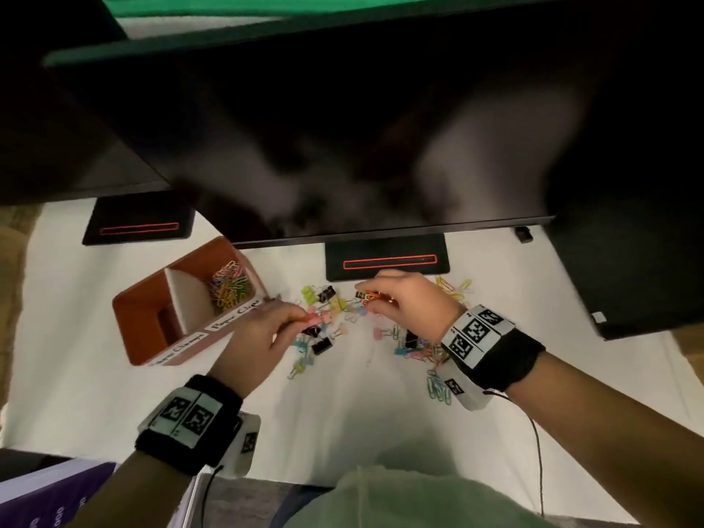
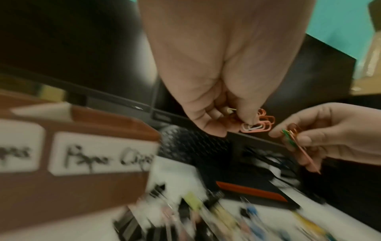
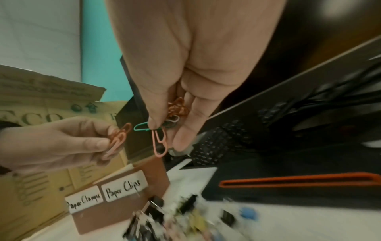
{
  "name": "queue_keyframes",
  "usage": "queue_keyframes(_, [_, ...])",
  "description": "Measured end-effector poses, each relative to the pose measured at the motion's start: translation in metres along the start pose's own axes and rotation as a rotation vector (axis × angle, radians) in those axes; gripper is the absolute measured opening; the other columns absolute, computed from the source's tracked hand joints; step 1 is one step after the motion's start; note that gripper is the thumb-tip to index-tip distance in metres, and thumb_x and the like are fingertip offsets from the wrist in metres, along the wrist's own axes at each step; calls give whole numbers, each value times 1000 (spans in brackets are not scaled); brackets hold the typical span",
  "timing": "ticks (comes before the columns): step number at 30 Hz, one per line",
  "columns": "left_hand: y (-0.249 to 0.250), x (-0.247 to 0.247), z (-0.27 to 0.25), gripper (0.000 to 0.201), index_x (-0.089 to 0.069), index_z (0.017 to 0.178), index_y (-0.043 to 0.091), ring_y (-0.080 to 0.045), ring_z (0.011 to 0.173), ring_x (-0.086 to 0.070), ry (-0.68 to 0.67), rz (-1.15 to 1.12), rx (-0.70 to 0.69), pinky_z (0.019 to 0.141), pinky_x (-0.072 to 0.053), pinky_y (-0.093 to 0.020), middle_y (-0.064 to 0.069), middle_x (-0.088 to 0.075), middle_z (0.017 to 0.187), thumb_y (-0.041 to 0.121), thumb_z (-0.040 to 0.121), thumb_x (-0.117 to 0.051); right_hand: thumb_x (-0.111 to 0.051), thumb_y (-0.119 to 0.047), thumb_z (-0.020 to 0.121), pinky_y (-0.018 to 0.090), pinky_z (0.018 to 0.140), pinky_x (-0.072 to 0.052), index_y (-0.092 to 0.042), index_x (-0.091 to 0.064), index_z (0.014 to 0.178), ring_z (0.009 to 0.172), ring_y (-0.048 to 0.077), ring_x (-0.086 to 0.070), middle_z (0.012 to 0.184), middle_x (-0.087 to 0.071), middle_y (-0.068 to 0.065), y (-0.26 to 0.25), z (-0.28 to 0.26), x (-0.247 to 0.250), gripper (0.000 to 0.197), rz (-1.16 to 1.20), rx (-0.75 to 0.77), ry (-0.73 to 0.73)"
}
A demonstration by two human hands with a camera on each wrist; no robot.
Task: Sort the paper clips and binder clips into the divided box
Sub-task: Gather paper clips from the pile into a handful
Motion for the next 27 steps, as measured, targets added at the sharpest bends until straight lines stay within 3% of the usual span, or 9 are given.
queue_keyframes(3, [-33, 51, 0, 11, -65, 95, 11, -8, 75, -58, 194, 116, 144, 67, -39, -7, 3, -65, 86, 19, 88, -61, -59, -19, 89, 37, 94, -47, -15, -59, 122, 101, 23, -60, 113, -62, 8, -43, 50, -18, 33, 27, 66, 8])
queue_keyframes(6, [-65, 81, 6, 15, -66, 96, 9, -15, 72, -60, 287, 164, 315, 69, -42, -21, -5, -69, 86, 20, 85, -64, -57, -18, 89, 36, 94, -46, -13, -61, 120, 103, 27, -60, 114, -62, 11, -87, 103, -42, 31, 41, 92, 46])
queue_keyframes(10, [-92, 91, 18, 13, -65, 93, 12, -12, 74, -56, 188, 90, 480, 70, -41, -24, 0, -64, 80, 22, 87, -59, -57, -23, 90, 32, 99, -41, -10, -55, 125, 113, 26, -56, 124, -60, 12, -128, 160, -77, 38, 17, 30, 19])
queue_keyframes(13, [-104, 89, 17, 14, -63, 90, 16, -25, 88, -62, 48, 124, 488, 77, -47, -32, -6, -64, 91, 14, 86, -50, -56, -36, 90, 36, 95, -47, -11, -51, 127, 111, 27, -58, 120, -63, 12, -134, 173, -101, 45, -31, -35, -90])
queue_keyframes(15, [-103, 89, 11, 25, -62, 108, 14, -27, 96, -61, 59, 120, 453, 86, -47, -34, -12, -64, 105, 7, 87, -50, -51, -42, 91, 36, 89, -50, -16, -50, 127, 103, 25, -61, 113, -66, 9, -130, 167, -106, 44, -12, -25, -75])
queue_keyframes(17, [-95, 85, 4, 36, -56, 122, 13, -20, 99, -58, 117, 83, 353, 91, -45, -29, -7, -60, 111, 4, 87, -52, -47, -44, 92, 34, 85, -52, -22, -51, 124, 97, 19, -62, 109, -67, 4, -120, 153, -101, 39, 39, -3, -18])
queue_keyframes(21, [-73, 56, -3, 27, -61, 113, 19, -8, 88, -60, 84, -61, 207, 84, -51, -23, 3, -59, 106, 11, 87, -59, -48, -37, 93, 29, 78, -52, -26, -58, 114, 82, 11, -62, 104, -67, -5, -80, 104, -74, 25, 89, -54, 59])
queue_keyframes(24, [-54, 17, 1, 25, -62, 110, 24, -4, 79, -61, -81, -76, 133, 74, -51, -18, 6, -61, 100, 14, 87, -60, -51, -34, 92, 26, 74, -48, -25, -60, 112, 76, 8, -57, 101, -66, -7, -29, 54, -53, 23, -9, -192, 49])
queue_keyframes(27, [-34, -28, 10, 26, -61, 110, 24, -3, 77, -59, -217, -113, 118, 74, -50, -18, 3, -61, 101, 15, 85, -60, -57, -29, 90, 29, 75, -51, -24, -62, 110, 67, 6, -52, 92, -59, -7, 25, 3, -35, 22, -116, -363, 54])
Point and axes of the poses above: each hand's wrist, its own z-axis towards the middle knuckle, its own x-axis out of the back of the hand, y = z × x, the point moved 2 cm from there along z, towards the middle knuckle
